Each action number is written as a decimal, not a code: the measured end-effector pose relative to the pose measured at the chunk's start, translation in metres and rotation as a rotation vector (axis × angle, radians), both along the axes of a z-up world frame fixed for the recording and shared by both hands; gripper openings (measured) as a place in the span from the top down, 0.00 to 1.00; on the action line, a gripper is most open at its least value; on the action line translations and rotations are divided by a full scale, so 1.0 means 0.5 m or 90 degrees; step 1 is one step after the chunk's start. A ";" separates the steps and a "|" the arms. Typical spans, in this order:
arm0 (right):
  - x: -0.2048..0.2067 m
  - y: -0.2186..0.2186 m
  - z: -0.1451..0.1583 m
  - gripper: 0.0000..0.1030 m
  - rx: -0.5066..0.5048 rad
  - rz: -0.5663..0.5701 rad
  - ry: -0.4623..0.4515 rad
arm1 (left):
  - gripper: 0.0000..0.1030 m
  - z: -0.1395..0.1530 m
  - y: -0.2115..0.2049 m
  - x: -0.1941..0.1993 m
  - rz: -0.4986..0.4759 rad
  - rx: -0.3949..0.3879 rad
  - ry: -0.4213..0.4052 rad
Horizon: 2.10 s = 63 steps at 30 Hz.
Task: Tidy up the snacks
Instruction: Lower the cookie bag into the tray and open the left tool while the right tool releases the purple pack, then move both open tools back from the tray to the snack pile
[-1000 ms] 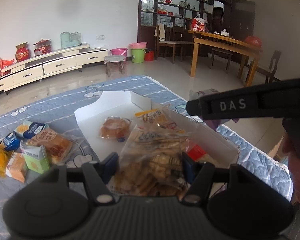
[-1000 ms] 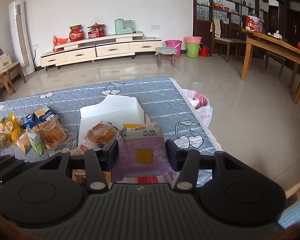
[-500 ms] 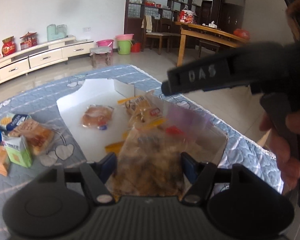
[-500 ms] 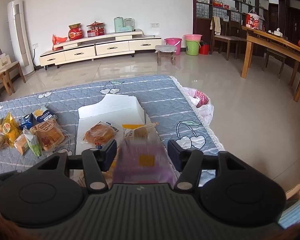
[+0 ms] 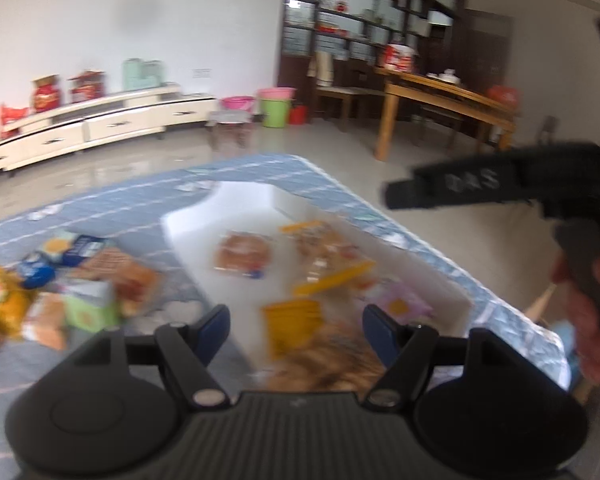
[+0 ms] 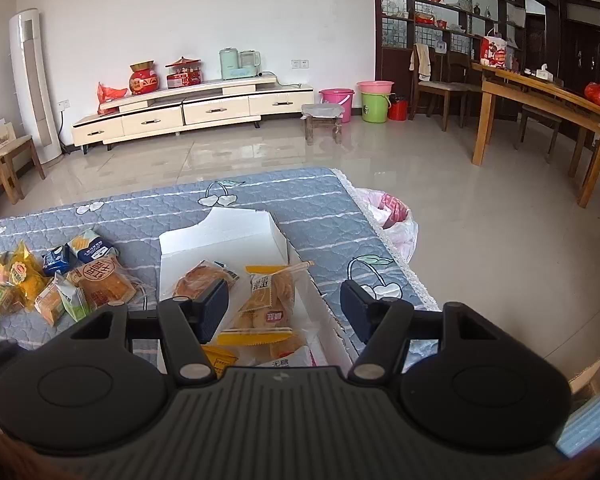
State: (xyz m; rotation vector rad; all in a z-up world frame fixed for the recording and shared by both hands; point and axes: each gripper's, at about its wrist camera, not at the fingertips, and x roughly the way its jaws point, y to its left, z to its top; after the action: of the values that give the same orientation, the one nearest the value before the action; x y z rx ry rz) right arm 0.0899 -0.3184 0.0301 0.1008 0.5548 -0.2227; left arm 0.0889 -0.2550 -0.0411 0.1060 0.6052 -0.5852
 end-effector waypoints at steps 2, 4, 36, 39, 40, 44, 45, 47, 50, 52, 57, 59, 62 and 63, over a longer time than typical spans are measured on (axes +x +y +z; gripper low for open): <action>0.001 0.011 0.002 0.24 -0.003 -0.003 0.003 | 0.29 0.011 0.021 0.007 0.034 0.006 -0.003; 0.002 0.024 0.004 0.23 -0.005 -0.001 0.003 | 0.28 0.022 0.043 0.012 0.063 0.008 -0.010; 0.061 0.221 -0.001 0.12 -0.016 0.132 0.020 | 0.27 0.052 0.328 0.035 0.244 -0.012 -0.022; 0.070 0.236 -0.006 0.12 -0.015 0.143 0.023 | 0.27 0.048 0.347 0.039 0.254 -0.013 -0.019; 0.073 0.239 -0.007 0.12 -0.014 0.146 0.024 | 0.27 0.047 0.353 0.040 0.257 -0.013 -0.018; 0.083 0.248 -0.014 0.12 -0.011 0.157 0.028 | 0.27 0.042 0.371 0.041 0.267 -0.007 -0.018; 0.084 0.250 -0.016 0.12 -0.010 0.160 0.029 | 0.27 0.040 0.375 0.041 0.270 -0.007 -0.018; 0.087 0.254 -0.021 0.12 -0.009 0.163 0.031 | 0.27 0.037 0.383 0.041 0.274 -0.004 -0.016; 0.092 0.254 -0.030 0.12 -0.005 0.167 0.037 | 0.27 0.029 0.399 0.044 0.284 -0.002 -0.013; 0.096 0.254 -0.039 0.12 -0.001 0.168 0.042 | 0.27 0.021 0.412 0.044 0.292 0.002 -0.013; 0.113 0.255 -0.061 0.12 0.005 0.173 0.055 | 0.27 -0.006 0.453 0.044 0.326 0.018 -0.014; 0.120 0.257 -0.072 0.12 0.011 0.176 0.059 | 0.26 -0.020 0.478 0.048 0.347 0.021 -0.012; 0.130 0.260 -0.087 0.12 0.016 0.179 0.064 | 0.25 -0.043 0.512 0.053 0.385 0.039 -0.017; 0.133 0.260 -0.093 0.12 0.018 0.180 0.065 | 0.24 -0.050 0.522 0.056 0.394 0.043 -0.016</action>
State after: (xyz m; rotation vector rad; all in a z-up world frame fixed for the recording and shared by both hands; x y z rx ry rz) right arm 0.1564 -0.1884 -0.0162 0.0369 0.6668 0.0562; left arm 0.1169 0.0058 -0.0664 -0.0130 0.5951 0.0358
